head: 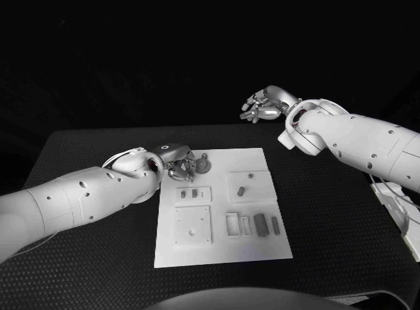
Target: Assemble the parts on the task board
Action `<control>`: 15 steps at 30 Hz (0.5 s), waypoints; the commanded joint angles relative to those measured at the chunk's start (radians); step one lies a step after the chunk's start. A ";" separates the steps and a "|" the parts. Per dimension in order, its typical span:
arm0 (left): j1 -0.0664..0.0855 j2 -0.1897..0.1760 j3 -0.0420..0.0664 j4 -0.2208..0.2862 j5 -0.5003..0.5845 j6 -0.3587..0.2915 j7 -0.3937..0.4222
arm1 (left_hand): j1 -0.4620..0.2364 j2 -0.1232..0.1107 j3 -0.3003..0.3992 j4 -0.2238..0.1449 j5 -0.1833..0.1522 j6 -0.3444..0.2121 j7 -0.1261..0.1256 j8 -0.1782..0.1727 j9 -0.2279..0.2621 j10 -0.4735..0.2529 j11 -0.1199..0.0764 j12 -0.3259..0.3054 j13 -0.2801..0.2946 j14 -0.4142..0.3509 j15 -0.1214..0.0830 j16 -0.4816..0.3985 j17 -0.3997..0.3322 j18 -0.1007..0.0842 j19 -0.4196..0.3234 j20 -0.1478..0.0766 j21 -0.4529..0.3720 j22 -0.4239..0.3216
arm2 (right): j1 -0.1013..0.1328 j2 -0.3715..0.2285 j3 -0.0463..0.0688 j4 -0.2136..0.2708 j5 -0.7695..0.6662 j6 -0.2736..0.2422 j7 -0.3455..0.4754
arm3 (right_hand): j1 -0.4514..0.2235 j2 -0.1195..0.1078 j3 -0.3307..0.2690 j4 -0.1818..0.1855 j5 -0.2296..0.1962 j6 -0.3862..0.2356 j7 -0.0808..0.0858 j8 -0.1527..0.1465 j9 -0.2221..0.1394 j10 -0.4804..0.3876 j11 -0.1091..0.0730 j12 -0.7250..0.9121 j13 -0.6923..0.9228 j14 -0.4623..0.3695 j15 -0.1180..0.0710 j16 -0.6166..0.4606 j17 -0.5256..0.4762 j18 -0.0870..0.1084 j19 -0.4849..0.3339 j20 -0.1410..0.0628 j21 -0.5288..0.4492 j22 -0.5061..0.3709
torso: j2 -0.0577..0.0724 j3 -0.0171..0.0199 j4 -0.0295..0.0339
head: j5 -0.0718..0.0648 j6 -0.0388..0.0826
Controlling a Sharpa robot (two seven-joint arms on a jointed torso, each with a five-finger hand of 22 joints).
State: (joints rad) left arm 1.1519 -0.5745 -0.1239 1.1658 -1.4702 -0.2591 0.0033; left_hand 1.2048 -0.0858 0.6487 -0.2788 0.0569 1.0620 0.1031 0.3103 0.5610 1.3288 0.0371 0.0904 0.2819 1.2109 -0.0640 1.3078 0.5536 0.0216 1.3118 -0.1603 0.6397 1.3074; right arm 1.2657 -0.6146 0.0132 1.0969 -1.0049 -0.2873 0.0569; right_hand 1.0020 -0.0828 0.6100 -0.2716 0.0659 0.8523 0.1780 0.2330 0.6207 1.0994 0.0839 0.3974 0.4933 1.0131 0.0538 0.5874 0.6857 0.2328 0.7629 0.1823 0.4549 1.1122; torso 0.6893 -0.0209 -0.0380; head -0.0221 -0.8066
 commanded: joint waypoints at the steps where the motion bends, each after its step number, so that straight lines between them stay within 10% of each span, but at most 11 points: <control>1: -0.008 0.008 -0.001 -0.009 -0.016 0.029 0.004 | 0.000 0.015 0.005 -0.002 0.004 0.005 -0.001 0.002 0.001 0.008 -0.001 0.002 0.001 0.016 -0.012 -0.003 -0.002 0.127 0.004 -0.004 -0.005 0.005 | 0.000 0.002 0.001 0.000 0.000 0.005 0.009 | 0.009 -0.001 -0.007 0.000 0.002 0.000 0.004 -0.003 -0.002 0.000 -0.003 -0.005 -0.001 0.007 0.003 -0.004 0.002 0.010 -0.003 0.003 -0.004 0.001 | 0.000 0.0001 -0.0009 | -0.001 -0.002; 15: -0.017 0.000 -0.004 -0.010 -0.022 0.055 -0.001 | 0.000 0.017 0.006 -0.003 0.004 0.005 -0.001 0.002 0.001 0.009 -0.002 0.001 0.002 0.016 -0.013 -0.003 -0.001 0.126 0.004 -0.005 -0.006 0.005 | 0.000 -0.001 0.001 0.001 0.000 0.004 0.009 | 0.009 -0.001 -0.007 0.000 0.002 0.000 0.004 -0.003 -0.002 0.000 -0.003 -0.005 -0.003 0.007 0.003 -0.006 0.004 0.010 -0.003 0.003 -0.004 0.001 | -0.001 0.0006 0.0012 | -0.003 -0.006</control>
State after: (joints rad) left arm 1.1357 -0.5758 -0.1275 1.1537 -1.4834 -0.2274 0.0017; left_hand 1.2003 -0.0813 0.6487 -0.2787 0.0577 1.0591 0.1048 0.3090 0.5607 1.3312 0.0342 0.0908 0.2817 1.2112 -0.0644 1.3078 0.5537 0.0218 1.3133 -0.1587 0.6398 1.3073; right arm 1.2657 -0.6153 0.0132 1.0966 -1.0047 -0.2873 0.0569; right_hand 1.0020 -0.0828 0.6100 -0.2716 0.0658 0.8522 0.1779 0.2330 0.6199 1.0994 0.0840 0.3974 0.4923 1.0131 0.0537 0.5874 0.6879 0.2329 0.7629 0.1822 0.4549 1.1121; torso 0.6887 -0.0200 -0.0372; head -0.0254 -0.8127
